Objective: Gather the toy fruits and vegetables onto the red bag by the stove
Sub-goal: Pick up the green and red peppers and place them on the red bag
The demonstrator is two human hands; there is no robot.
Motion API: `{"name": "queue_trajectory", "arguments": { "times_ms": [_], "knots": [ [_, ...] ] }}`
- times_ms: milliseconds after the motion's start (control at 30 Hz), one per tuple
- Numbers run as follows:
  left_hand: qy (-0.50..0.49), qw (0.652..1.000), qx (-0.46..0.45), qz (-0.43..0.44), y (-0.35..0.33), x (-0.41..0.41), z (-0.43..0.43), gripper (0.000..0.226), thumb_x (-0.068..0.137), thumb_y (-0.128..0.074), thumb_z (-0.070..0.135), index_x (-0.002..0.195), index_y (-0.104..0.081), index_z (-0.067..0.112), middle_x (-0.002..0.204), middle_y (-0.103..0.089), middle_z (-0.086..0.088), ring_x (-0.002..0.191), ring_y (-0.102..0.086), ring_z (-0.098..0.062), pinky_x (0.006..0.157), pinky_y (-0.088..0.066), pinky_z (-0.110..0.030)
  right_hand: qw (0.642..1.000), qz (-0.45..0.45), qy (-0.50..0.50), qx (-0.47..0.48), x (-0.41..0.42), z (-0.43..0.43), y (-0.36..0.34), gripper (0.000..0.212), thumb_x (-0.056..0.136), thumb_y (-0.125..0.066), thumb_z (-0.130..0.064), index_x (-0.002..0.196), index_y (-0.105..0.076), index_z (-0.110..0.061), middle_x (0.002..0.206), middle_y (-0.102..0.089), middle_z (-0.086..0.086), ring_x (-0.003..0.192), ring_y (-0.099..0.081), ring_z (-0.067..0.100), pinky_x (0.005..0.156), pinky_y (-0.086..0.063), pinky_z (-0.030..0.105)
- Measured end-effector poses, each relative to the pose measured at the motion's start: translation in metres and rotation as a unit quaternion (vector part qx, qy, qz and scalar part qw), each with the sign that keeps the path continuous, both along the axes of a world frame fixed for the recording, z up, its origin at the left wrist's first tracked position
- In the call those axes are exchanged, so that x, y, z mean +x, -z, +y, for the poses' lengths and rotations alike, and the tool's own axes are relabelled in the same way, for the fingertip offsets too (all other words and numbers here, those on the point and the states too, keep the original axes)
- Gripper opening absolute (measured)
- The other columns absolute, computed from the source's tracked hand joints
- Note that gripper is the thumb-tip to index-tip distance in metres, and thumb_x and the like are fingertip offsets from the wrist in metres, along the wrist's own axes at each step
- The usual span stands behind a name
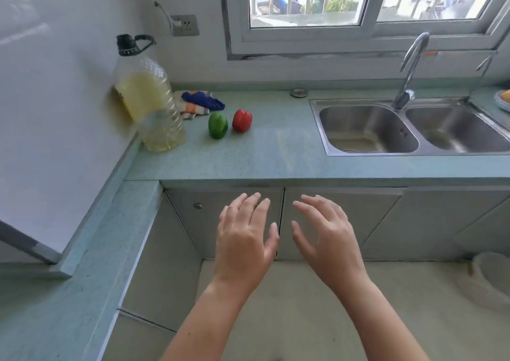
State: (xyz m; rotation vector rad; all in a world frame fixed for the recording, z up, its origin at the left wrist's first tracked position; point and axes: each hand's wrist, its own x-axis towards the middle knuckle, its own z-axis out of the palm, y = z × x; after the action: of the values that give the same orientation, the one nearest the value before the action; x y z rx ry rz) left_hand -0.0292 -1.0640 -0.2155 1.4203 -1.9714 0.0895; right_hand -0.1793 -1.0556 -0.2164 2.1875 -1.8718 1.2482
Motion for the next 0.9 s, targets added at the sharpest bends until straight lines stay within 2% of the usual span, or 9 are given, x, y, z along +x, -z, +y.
{"name": "queue_trajectory", "arguments": {
  "times_ms": [167,233,500,700,900],
  "knots": [
    [-0.021,0.999,0.034,0.0,0.018,-0.006,-0.04,0.042,0.081,-0.046,0.032,0.111,-0.063,0.008,0.115,-0.063,-0.01,0.114,-0.045,-0.023,0.089,-0.046,-0.052,1.0,-0.008,-0.008,0.014,-0.012,-0.047,0.011,0.038,0.08,-0.046,-0.035,0.105,-0.065,-0.013,0.109,-0.065,0.006,0.109,-0.043,0.018,0.085,-0.048,0.053],
    [-0.033,0.998,0.044,0.001,0.02,-0.004,-0.06,0.042,0.081,-0.046,0.032,0.11,-0.063,0.008,0.115,-0.063,-0.009,0.113,-0.05,-0.026,0.09,-0.046,-0.052,1.0,-0.009,-0.015,0.022,-0.012,-0.065,0.016,0.038,0.08,-0.046,-0.035,0.105,-0.065,-0.014,0.109,-0.065,0.006,0.109,-0.043,0.018,0.084,-0.048,0.054],
    [-0.052,0.996,0.072,0.006,0.036,0.004,-0.149,0.043,0.081,-0.044,0.034,0.11,-0.063,0.009,0.115,-0.064,-0.009,0.111,-0.055,-0.029,0.093,-0.042,-0.046,0.998,0.012,-0.044,0.045,-0.008,-0.154,0.032,0.035,0.081,-0.047,-0.034,0.103,-0.065,-0.014,0.104,-0.064,0.005,0.098,-0.055,0.024,0.084,-0.05,0.045],
    [-0.054,0.991,0.115,0.046,0.051,0.02,-0.252,0.045,0.083,-0.041,0.035,0.115,-0.06,0.009,0.117,-0.062,-0.008,0.112,-0.055,-0.028,0.095,-0.041,-0.042,0.995,0.043,-0.056,0.066,0.009,-0.265,0.036,0.036,0.081,-0.047,-0.034,0.101,-0.066,-0.011,0.103,-0.066,0.007,0.096,-0.061,0.029,0.078,-0.052,0.05],
    [-0.092,0.985,0.13,0.065,0.053,0.054,-0.35,0.047,0.084,-0.04,0.035,0.117,-0.059,0.007,0.119,-0.061,-0.01,0.112,-0.053,-0.028,0.097,-0.034,-0.037,0.987,0.067,-0.108,0.098,0.041,-0.379,0.028,0.038,0.083,-0.045,-0.035,0.106,-0.064,-0.012,0.105,-0.065,0.005,0.097,-0.059,0.026,0.082,-0.05,0.045]
  ]
}}
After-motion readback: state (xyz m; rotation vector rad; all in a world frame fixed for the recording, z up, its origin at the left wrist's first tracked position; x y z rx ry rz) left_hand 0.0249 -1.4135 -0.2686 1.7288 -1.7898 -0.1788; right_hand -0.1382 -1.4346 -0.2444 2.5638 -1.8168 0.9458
